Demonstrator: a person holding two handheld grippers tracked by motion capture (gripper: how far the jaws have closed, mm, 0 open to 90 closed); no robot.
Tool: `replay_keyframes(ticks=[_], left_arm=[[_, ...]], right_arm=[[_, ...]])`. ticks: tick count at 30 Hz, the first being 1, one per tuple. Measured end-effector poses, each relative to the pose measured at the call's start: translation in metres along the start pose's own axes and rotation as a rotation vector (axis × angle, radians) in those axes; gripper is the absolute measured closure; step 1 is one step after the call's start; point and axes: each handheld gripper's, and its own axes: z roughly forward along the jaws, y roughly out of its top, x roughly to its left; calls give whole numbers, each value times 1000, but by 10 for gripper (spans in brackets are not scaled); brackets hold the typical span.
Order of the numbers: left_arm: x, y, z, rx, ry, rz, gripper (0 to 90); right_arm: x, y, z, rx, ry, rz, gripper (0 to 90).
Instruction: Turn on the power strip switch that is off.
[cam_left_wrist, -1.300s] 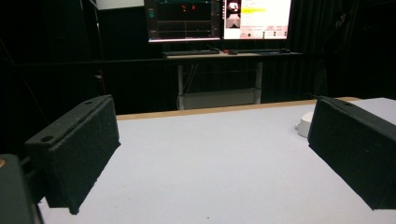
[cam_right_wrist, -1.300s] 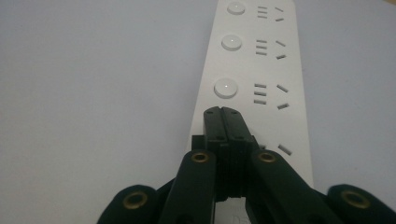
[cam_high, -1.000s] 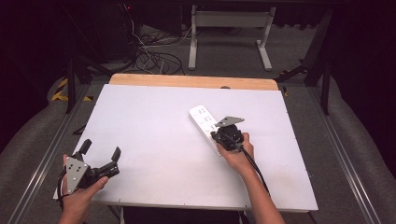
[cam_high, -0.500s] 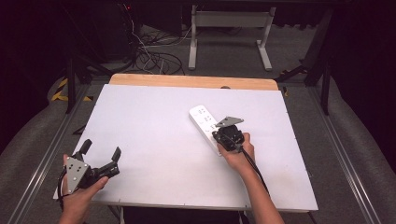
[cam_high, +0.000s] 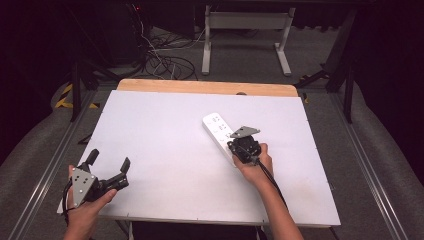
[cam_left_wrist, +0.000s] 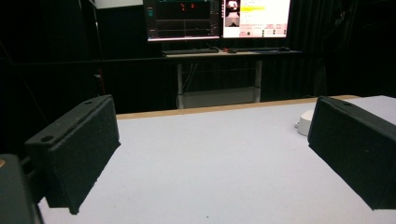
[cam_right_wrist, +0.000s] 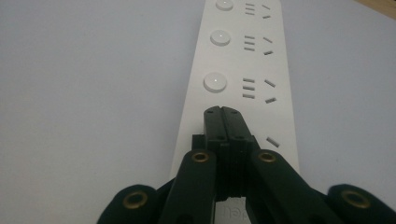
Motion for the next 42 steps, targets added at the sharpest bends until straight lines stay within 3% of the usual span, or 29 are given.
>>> replay_keyframes(ticks=[1, 4, 5, 6, 9, 17, 42], left_arm=[[0, 0, 0, 0, 0, 1, 24], [-1, 0, 1, -1, -1, 0, 24], [0, 0, 0, 1, -1, 4, 24], [0, 0, 0, 1, -1, 4, 24], [1, 0, -1, -3, 0, 0, 24], [0, 0, 0, 0, -1, -5, 24], [0, 0, 0, 1, -4, -5, 25]], right_arm=[[2, 0, 0, 6, -14, -24, 900], [6, 1, 1, 10, 19, -17, 900], [14, 3, 3, 29, -72, -86, 900], [18, 5, 4, 37, -103, -107, 900], [11, 4, 3, 20, -55, -43, 900], [9, 4, 3, 26, -38, -15, 900], [7, 3, 3, 14, -27, 1, 900]])
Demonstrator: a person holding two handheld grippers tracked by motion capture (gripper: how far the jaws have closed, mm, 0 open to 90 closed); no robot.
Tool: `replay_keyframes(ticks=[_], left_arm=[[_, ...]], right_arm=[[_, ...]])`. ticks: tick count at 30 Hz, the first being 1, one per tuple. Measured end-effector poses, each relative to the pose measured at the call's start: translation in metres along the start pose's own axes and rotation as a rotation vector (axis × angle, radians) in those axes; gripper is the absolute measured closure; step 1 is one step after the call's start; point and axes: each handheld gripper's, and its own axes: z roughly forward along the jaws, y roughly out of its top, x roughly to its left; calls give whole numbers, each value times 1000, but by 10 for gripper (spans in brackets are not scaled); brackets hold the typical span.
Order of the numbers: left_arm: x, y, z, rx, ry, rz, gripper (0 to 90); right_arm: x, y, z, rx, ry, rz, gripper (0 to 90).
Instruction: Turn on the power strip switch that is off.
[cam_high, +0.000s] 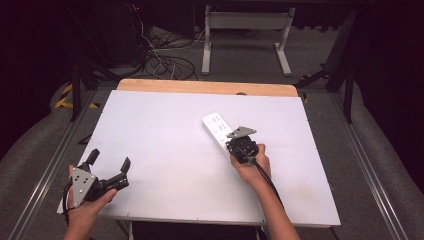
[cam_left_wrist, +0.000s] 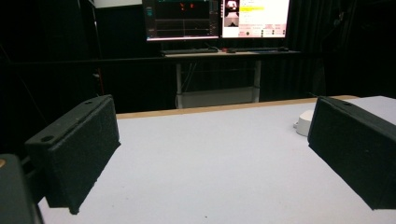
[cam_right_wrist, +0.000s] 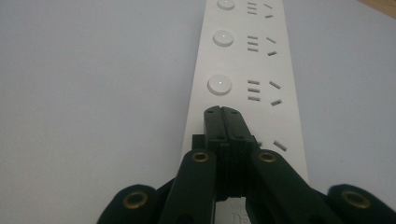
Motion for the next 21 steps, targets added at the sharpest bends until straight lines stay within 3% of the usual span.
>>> replay_keyframes(ticks=[14, 16, 18, 21], left_arm=[[0, 0, 0, -4, 0, -3, 24], [1, 1, 0, -5, -2, -5, 25], [0, 1, 0, -4, -7, -11, 25], [0, 0, 2, 0, -9, -4, 25]], right_arm=[[0, 0, 0, -9, 2, 12, 900], [-1, -3, -2, -59, -26, 0, 900], [-5, -4, -9, -142, 1, 8, 900], [-9, -1, -18, -202, 25, 36, 900]])
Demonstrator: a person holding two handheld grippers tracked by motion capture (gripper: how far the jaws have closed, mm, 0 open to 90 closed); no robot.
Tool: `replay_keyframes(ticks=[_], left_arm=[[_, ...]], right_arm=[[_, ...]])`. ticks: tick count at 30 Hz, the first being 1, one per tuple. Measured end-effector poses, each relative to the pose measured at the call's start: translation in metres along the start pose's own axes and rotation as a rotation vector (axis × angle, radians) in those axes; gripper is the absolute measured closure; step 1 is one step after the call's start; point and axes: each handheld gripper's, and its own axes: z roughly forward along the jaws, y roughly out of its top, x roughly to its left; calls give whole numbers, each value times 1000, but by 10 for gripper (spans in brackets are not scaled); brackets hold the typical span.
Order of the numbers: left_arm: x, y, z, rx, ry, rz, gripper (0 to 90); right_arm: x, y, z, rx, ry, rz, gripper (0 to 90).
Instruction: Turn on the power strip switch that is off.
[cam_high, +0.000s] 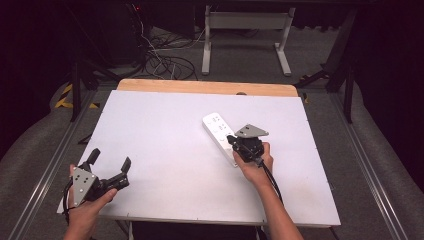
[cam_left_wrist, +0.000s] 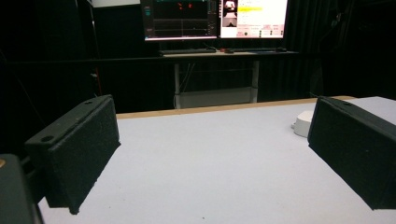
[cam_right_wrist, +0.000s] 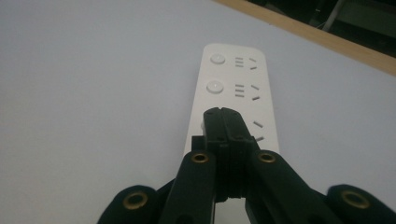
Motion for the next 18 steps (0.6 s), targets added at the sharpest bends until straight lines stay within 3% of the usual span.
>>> replay_keyframes(ticks=[4, 11, 18], left_arm=[[-1, 1, 0, -3, -4, 6, 25], [-1, 0, 1, -4, -4, -5, 24], [-3, 1, 6, -4, -17, -4, 24]], right_arm=[[-5, 1, -8, -31, -9, 18, 900], [-19, 3, -32, -189, -43, 68, 900], [-21, 2, -55, -291, -85, 59, 900]])
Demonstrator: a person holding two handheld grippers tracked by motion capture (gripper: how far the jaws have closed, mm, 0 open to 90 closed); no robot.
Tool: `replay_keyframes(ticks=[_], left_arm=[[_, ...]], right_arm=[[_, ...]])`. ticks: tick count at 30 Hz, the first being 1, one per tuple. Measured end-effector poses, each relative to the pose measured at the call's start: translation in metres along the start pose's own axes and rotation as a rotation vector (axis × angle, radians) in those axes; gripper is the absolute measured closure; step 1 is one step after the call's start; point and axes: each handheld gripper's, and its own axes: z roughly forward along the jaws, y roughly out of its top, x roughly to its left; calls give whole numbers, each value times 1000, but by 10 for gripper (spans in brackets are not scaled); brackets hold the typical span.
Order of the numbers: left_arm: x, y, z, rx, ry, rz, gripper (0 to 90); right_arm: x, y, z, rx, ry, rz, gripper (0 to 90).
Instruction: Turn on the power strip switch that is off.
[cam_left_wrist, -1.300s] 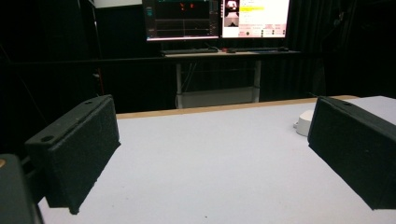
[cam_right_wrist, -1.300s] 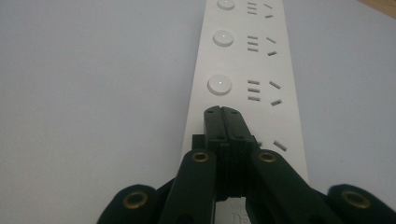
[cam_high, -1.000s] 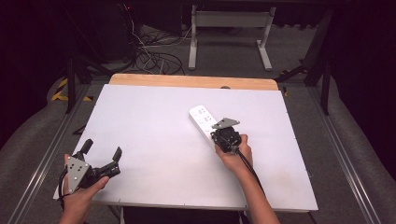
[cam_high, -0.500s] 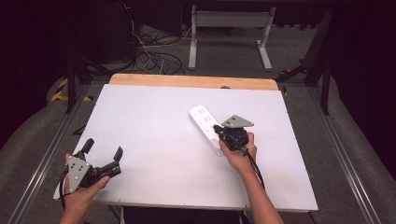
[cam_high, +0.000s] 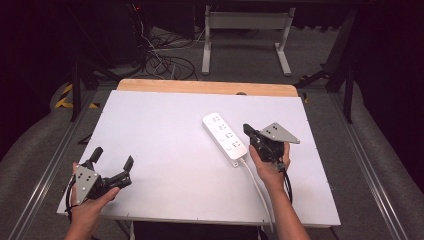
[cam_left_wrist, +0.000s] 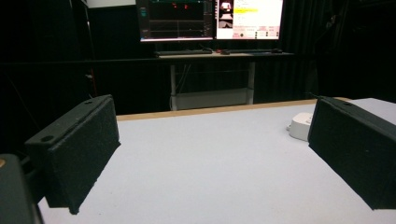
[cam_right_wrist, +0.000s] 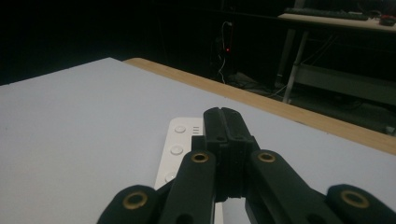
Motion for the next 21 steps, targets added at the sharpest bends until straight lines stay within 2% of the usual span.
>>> replay_keyframes(ticks=[5, 7, 9, 10, 17, 21], left_arm=[[-2, 0, 6, 0, -16, 3, 24], [-4, 0, 8, -2, -23, 0, 24], [-5, 0, 9, -1, -28, 1, 24], [-5, 0, 10, -2, -30, 0, 24], [-6, 1, 12, -3, -37, 2, 24], [-6, 0, 12, -3, -38, -4, 24]], right_arm=[[-2, 0, -10, -36, -22, 1, 900], [-6, -1, -19, -69, -47, 20, 900], [-8, -1, -23, -79, -61, 29, 900], [-12, -2, -31, -98, -84, 41, 900], [-23, -7, -53, -123, -114, 47, 900], [-31, -9, -59, -141, -126, 84, 900]])
